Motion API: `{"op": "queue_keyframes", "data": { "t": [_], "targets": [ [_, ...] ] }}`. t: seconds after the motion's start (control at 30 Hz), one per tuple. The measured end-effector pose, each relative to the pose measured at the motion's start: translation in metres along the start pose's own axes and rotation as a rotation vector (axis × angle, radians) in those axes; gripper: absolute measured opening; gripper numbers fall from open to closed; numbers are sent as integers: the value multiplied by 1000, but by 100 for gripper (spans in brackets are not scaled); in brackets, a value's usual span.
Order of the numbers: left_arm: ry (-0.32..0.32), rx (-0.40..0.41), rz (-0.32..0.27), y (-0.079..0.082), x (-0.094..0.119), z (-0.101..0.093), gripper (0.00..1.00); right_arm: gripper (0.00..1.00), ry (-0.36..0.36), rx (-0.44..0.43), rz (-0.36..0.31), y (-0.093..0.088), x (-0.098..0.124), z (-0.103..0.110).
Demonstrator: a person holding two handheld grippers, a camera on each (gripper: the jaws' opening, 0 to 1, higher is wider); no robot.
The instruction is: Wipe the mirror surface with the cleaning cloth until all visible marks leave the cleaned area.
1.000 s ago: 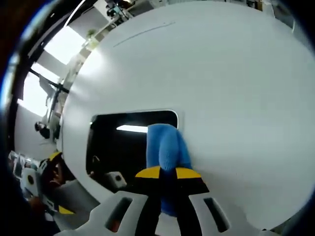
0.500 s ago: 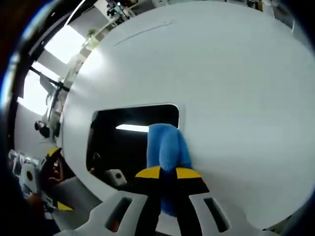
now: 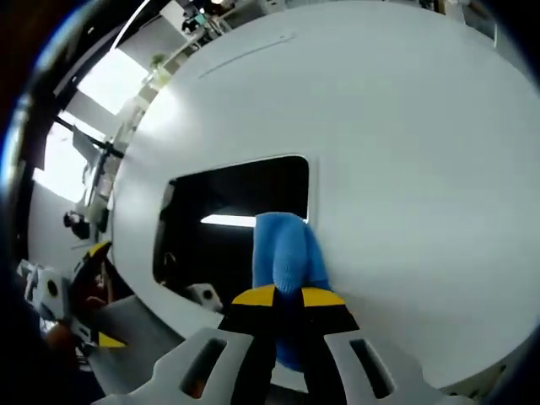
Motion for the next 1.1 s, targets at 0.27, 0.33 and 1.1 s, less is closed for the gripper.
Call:
{"op": "queue_keyframes", "data": {
  "t": [0.27,0.33,1.1],
  "targets": [
    [-2,-3,-11,1,0,0,100,4,10,-19,13,-14,10,3],
    [-4,-3,-12,1,0,0,100,4,11,-27,17,-17,11,2],
    [-12,8,8,-1,0,-1,100,4,2,-19,13,-20,12,8]
  ]
}}
Point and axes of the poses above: the point that each gripper's makers call its tool centre point, and the gripper's own axes: x roughly backward along the fingers, z roughly to its left, y roughly out of its top, the point moved 8 cm from there along x, roughly backward along the fingers, and after that the axes turned 9 degrees about -z, right-handed, at the moved point
